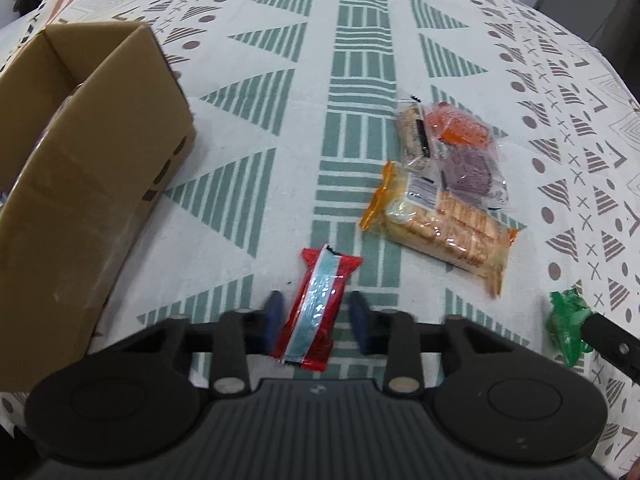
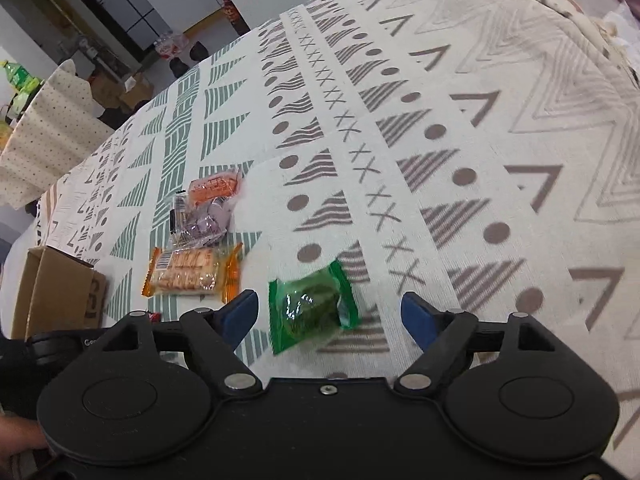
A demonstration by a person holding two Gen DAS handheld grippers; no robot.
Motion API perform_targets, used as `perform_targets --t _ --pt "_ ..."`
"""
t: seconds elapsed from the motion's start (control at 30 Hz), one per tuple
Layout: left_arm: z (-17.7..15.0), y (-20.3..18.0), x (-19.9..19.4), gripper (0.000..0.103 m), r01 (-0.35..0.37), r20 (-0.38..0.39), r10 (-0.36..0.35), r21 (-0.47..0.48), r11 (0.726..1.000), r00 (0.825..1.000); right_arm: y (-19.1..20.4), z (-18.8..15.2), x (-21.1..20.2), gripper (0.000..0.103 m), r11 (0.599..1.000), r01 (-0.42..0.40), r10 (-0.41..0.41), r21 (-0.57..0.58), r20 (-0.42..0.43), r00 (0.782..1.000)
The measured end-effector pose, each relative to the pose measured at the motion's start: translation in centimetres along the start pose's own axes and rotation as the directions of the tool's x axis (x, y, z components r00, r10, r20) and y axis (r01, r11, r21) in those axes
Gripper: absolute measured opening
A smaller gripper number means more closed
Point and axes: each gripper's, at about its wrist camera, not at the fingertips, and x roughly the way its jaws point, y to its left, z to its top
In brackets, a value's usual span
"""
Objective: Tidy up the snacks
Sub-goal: 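Grasp the red-and-blue bar with the left gripper while the right gripper grasps the green candy, then carry both snacks over the cardboard box and open both grippers to release them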
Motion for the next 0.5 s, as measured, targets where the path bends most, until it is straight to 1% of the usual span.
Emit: perform_targets --t 0.03,0.13,0.2,0.27,0.33,0.5 --pt "0.0 0.0 0.0 0.019 0.008 -0.001 -0.008 -0.001 1.000 1.000 0.1 0.1 0.4 0.078 1.000 -0.003 0.003 -0.002 -0.005 1.000" --pt "0.1 0.3 0.0 0.019 0.023 -0.001 -0.023 -0.002 1.000 1.000 0.6 0.3 1.3 0.076 1.000 -0.008 0.008 -0.020 -0.023 1.000" --pt "0.1 0.6 -0.2 0.019 0.024 0.000 -0.024 -0.006 1.000 1.000 1.0 0.3 1.7 0.068 0.999 -0.012 0.011 -0.035 -0.033 0.999" --pt "0.2 1.0 -0.4 0.019 0.028 0.000 -0.028 -0.012 1.000 1.000 1.2 0.1 1.9 0.038 0.999 -0.007 0.005 -0.042 -0.049 0.999" --pt "0.2 1.2 -0.7 0.019 0.035 0.003 -0.035 -0.014 0.999 0.999 1.2 0.1 1.6 0.037 1.000 -0.004 0.003 -0.024 -0.044 0.999" --pt "0.3 1.6 -1.7 0.019 0.052 0.026 -0.052 0.002 0.999 0.998 2.1 -0.1 0.1 0.035 0.999 -0.017 0.016 -0.028 -0.007 1.000"
